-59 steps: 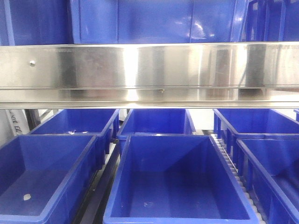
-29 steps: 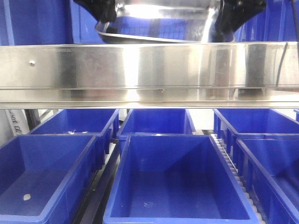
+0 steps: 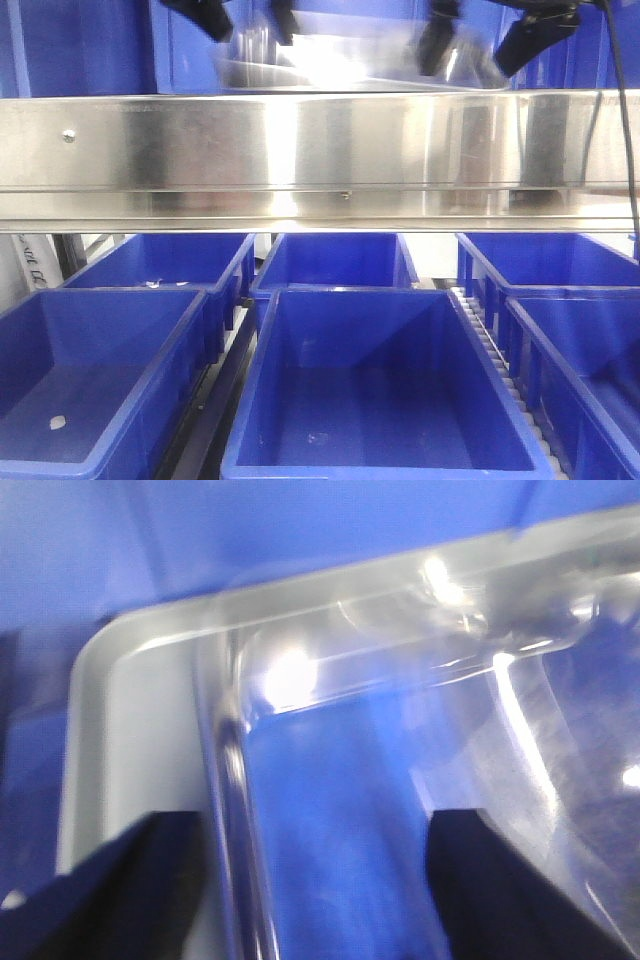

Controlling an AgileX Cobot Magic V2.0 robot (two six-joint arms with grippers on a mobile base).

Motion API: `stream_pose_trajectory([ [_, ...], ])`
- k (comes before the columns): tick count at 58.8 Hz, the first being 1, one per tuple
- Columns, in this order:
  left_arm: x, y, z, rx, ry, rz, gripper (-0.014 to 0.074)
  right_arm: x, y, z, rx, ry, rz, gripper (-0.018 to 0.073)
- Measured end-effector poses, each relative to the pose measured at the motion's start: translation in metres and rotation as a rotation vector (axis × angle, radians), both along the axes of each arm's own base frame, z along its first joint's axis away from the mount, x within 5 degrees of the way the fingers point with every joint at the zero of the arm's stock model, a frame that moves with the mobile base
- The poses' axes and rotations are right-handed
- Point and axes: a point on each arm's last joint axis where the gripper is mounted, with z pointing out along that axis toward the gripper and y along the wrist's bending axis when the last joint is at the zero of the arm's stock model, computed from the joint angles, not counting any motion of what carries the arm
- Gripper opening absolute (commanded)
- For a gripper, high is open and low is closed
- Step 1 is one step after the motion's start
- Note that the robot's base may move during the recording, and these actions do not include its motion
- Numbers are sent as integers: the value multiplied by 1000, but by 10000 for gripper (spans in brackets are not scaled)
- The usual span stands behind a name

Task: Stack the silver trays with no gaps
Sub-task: 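Lower the held silver tray onto the tray on the upper shelf, then open both grippers and lift them away from the stacked trays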

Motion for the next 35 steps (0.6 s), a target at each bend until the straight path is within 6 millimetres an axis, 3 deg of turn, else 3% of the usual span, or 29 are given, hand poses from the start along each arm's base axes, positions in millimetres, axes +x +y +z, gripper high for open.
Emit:
stream_pose_trajectory([
  [12, 0, 0, 0, 2, -2, 0, 403, 0, 0, 0, 2, 1, 0, 401],
  [18, -1, 3, 9, 12, -34, 0, 403, -4, -1, 8, 8, -24, -1, 401],
  [24, -5, 10, 34, -13, -95, 6, 400, -11, -3, 26, 19, -87, -1, 401],
  [35, -25, 43, 104, -108, -245, 46, 349, -38, -10, 80, 46, -277, -1, 330],
])
